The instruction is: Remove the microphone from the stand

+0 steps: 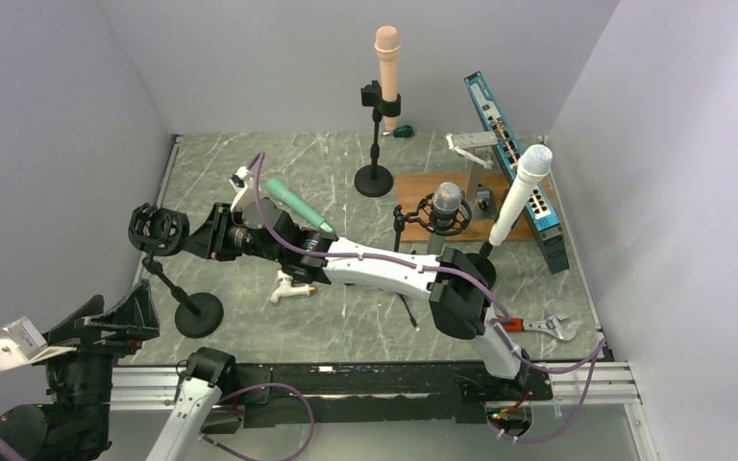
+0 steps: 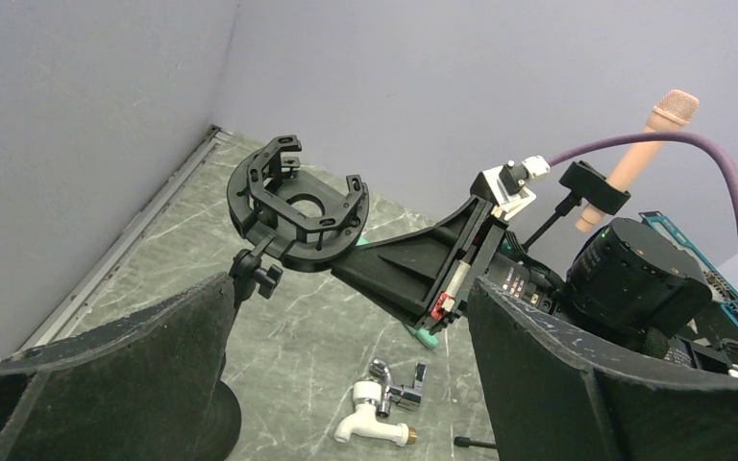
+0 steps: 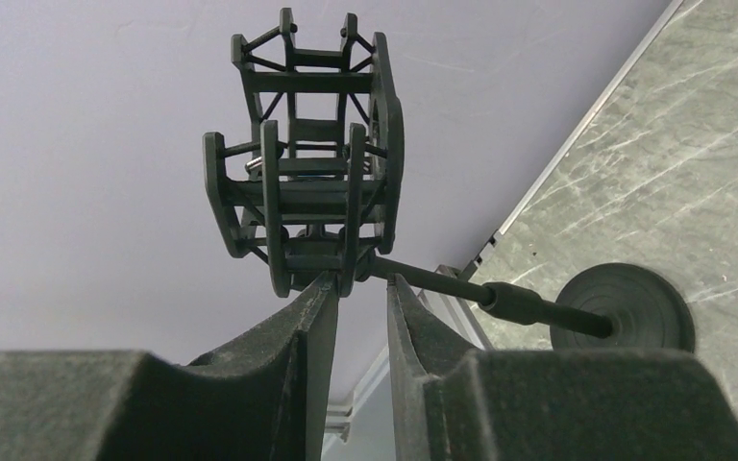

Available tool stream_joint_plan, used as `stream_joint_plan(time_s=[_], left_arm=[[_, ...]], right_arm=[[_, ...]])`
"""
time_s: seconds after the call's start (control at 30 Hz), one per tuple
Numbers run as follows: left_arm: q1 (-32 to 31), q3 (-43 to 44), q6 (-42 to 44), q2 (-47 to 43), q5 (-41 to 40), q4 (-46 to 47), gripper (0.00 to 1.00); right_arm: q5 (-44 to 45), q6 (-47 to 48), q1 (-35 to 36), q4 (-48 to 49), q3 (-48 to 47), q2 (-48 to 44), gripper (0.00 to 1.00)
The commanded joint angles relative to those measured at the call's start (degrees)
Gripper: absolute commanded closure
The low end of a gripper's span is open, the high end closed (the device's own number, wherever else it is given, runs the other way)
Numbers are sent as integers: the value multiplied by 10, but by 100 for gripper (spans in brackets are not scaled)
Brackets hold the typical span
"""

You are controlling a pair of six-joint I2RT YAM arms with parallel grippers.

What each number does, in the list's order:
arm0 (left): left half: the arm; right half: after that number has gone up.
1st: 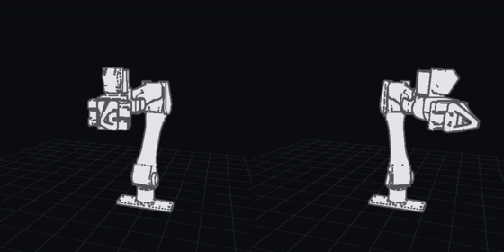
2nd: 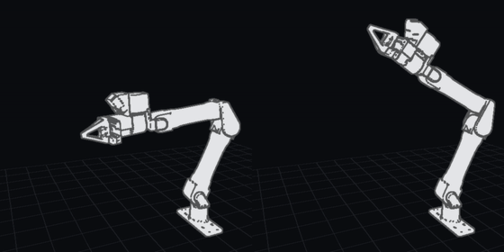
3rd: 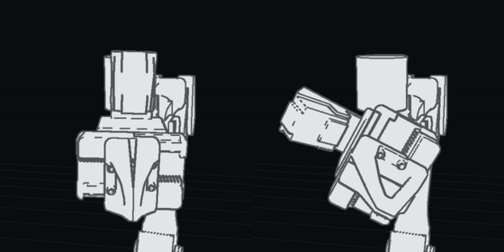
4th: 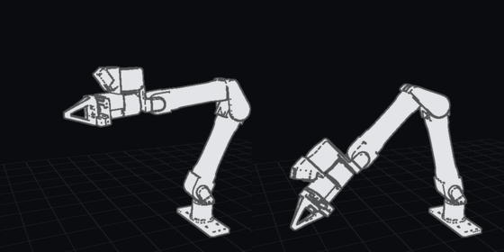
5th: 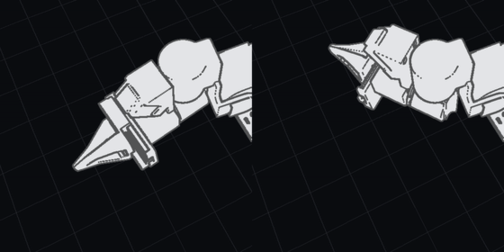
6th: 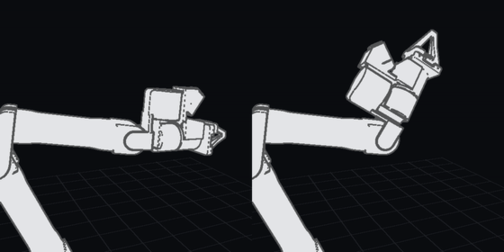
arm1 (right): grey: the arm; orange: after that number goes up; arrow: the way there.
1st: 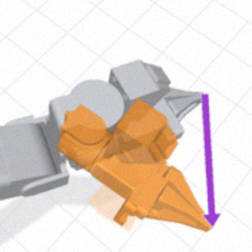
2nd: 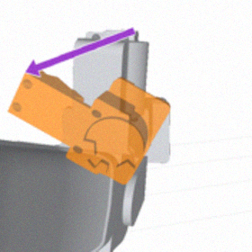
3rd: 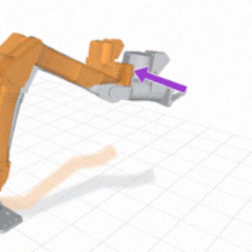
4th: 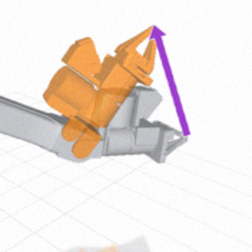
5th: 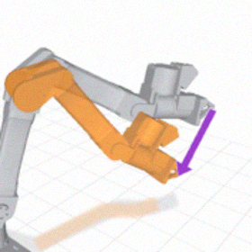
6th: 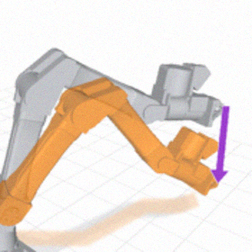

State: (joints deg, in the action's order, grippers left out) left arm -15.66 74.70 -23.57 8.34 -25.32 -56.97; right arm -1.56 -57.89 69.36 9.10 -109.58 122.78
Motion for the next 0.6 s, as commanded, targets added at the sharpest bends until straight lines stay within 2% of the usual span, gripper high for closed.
stream_joint_plan(time_s=[0.0,0.57], left_arm=[[0,-5,-6,-5,7,-1,6],[0,-8,-3,-1,12,5,6]], right_arm=[[7,12,-3,17,-4,-35,72],[-17,5,-16,-9,-82,20,77]])
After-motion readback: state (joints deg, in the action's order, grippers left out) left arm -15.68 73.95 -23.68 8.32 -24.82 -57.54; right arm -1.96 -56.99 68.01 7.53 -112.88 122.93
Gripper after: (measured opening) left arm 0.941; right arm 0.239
